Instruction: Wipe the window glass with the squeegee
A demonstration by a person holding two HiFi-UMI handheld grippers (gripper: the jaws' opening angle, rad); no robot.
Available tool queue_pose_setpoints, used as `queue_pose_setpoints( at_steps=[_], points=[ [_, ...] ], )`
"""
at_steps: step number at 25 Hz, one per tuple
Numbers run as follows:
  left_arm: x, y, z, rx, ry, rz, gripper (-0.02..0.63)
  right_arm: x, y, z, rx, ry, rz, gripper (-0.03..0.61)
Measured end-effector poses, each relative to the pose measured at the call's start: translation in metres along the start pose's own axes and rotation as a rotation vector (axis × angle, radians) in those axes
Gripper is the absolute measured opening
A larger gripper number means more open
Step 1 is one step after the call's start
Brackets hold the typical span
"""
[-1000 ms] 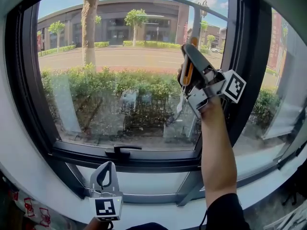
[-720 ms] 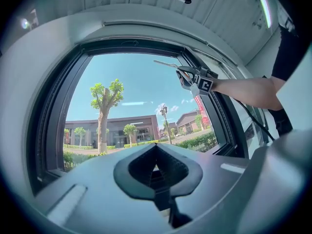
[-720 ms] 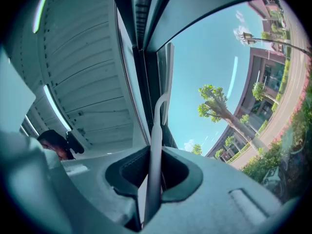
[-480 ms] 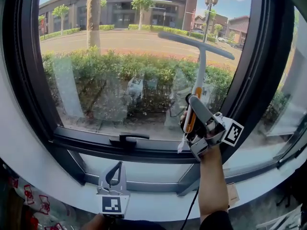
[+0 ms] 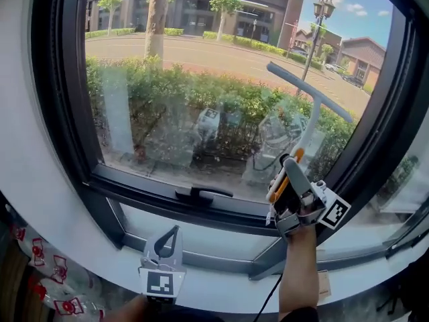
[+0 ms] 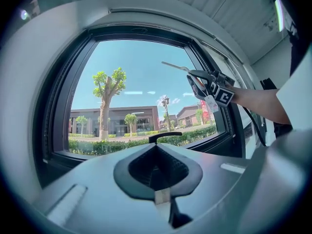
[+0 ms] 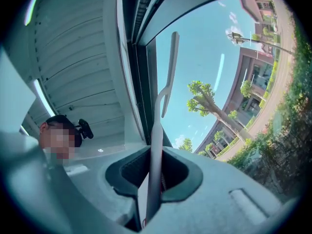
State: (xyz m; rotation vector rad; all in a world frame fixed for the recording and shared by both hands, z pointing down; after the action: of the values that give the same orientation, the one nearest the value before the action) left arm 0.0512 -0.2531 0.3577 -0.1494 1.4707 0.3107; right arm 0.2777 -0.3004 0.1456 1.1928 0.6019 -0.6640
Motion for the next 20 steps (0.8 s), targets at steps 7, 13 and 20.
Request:
queue_pose_setpoints(
  at_steps=[7,13,20],
  points=[
    [0.000,0.030,-0.074,0.132,0.010,0.008,0.018,-0.070,-0.105,-0.017,0.131,0.005,-0.139,0.044],
    [0.000,0.070,-0.170,0.313,0.021,0.038,0.018,-0.146,-0.219,-0.008,0.191,-0.013,-0.244,0.044],
    [0.008,0.118,-0.261,0.455,0.025,0.067,0.018,-0.193,-0.320,0.010,0.142,0.044,-0.240,0.044]
  ],
)
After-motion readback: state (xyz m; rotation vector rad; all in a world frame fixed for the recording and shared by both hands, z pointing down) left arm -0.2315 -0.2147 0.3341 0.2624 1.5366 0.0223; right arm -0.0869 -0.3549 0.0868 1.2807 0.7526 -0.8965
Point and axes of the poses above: the fingertips, and each gripper's own axes: y backward along the fingers, z to its right, x out of its top, the point moved 3 cm from there along y, backward along the fingers, and after that the axes turned 7 degrees about x, right-handed, at the moved point
